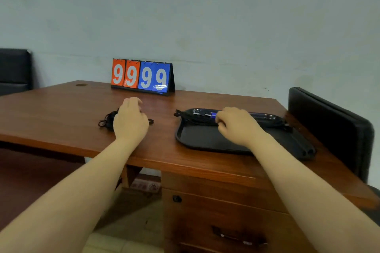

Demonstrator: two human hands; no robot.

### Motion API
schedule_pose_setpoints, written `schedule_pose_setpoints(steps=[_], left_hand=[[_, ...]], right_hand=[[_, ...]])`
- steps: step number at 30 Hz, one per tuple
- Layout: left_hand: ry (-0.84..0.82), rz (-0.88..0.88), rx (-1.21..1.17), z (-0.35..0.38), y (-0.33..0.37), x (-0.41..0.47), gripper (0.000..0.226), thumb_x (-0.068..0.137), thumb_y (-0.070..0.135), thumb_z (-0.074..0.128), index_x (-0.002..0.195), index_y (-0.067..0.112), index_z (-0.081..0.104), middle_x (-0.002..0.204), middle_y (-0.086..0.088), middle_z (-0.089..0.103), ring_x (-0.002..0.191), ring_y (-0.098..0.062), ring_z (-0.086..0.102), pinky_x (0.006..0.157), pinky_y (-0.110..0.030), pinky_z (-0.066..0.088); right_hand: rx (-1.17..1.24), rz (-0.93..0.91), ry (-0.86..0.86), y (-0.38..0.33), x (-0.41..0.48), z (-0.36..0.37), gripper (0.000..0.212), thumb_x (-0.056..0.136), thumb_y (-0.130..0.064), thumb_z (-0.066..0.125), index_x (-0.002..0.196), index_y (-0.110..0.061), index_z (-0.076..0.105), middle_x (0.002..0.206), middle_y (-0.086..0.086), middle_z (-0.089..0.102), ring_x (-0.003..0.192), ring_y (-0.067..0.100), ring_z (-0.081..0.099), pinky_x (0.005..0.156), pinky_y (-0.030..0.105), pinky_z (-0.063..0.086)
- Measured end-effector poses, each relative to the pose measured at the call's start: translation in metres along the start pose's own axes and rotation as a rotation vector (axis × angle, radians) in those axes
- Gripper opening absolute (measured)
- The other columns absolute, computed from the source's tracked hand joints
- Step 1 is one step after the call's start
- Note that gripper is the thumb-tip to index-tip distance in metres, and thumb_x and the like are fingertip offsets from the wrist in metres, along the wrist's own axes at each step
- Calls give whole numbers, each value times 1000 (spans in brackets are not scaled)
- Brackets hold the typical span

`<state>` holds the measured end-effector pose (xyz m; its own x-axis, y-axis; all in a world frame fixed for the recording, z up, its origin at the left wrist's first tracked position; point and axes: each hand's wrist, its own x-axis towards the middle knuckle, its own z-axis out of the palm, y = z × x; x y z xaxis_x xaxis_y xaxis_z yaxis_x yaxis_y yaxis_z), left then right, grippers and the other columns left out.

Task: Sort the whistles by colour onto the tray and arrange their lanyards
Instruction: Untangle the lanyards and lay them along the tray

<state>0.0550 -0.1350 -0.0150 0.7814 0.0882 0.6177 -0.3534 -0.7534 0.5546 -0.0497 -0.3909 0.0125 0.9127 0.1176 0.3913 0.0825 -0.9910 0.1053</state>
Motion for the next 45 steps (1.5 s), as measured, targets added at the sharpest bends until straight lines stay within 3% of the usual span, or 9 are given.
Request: schedule_pose_setpoints(steps=[7, 13, 17, 26, 30, 35, 39, 42, 45], left_hand=[[9, -356, 109, -25, -43, 7, 35, 77, 11, 61, 111, 17, 54, 127, -11, 45, 118, -31, 41, 100, -47, 33], [-278, -199, 232, -9, -50, 15, 38, 87, 37, 59, 125, 33, 54, 141, -1, 39, 132, -26, 31, 110, -53, 20], [-273, -260, 257, -8, -50, 15, 32, 90, 41, 57, 121, 32, 57, 135, -4, 44, 125, -29, 38, 103, -50, 26], [-252, -318, 200, -8, -51, 17, 31, 95, 42, 45, 112, 27, 66, 125, -6, 52, 119, -30, 42, 97, -50, 30], [-171, -370, 248, -8, -51, 16, 33, 97, 40, 42, 114, 23, 64, 125, -8, 47, 118, -30, 41, 99, -50, 29], [-48, -540, 214, -11, -45, 16, 30, 93, 27, 48, 121, 21, 57, 133, -9, 38, 124, -29, 34, 106, -48, 25], [30, -119, 77, -13, -45, 9, 57, 80, 15, 60, 134, 22, 43, 140, -3, 42, 134, -21, 33, 112, -47, 17], [-204, 372, 86, -7, -43, 1, 47, 85, 14, 57, 130, 24, 48, 129, 5, 56, 129, -15, 43, 115, -44, 9], [-300, 321, 142, -2, -43, 6, 18, 96, 26, 45, 108, 26, 59, 100, 8, 65, 105, -17, 56, 112, -47, 15]], right_hand=[[105, -212, -31, -92, 36, 13, 24, 95, -21, 41, 105, -14, 61, 107, 6, 59, 99, 25, 54, 83, 38, 43], [251, -201, -122, -142, 69, 22, 33, 95, -15, 40, 121, -19, 60, 120, 5, 57, 111, 25, 51, 95, 40, 43], [305, -159, -343, -161, 86, 37, 42, 93, -13, 41, 132, -23, 51, 126, 8, 54, 111, 28, 52, 93, 45, 48], [257, -157, -409, -172, 102, 44, 64, 92, -9, 38, 149, -34, 24, 147, 9, 40, 128, 33, 35, 98, 45, 40], [293, -157, -335, -174, 101, 48, 56, 91, -12, 42, 143, -32, 40, 141, 6, 48, 123, 30, 44, 97, 43, 44], [572, 13, 2, -163, 95, 54, 14, 91, -22, 54, 102, -17, 62, 102, 1, 65, 92, 19, 60, 81, 40, 54], [712, 110, 153, -153, 92, 45, 7, 92, -24, 58, 93, -17, 59, 92, -1, 63, 83, 14, 59, 74, 30, 52], [719, 15, 158, -151, 89, 39, 4, 92, -19, 58, 93, -17, 54, 90, -1, 62, 83, 16, 58, 75, 36, 53], [619, -70, 162, -146, 85, 32, 8, 94, -20, 55, 101, -20, 52, 96, -3, 62, 86, 14, 58, 77, 34, 53]])
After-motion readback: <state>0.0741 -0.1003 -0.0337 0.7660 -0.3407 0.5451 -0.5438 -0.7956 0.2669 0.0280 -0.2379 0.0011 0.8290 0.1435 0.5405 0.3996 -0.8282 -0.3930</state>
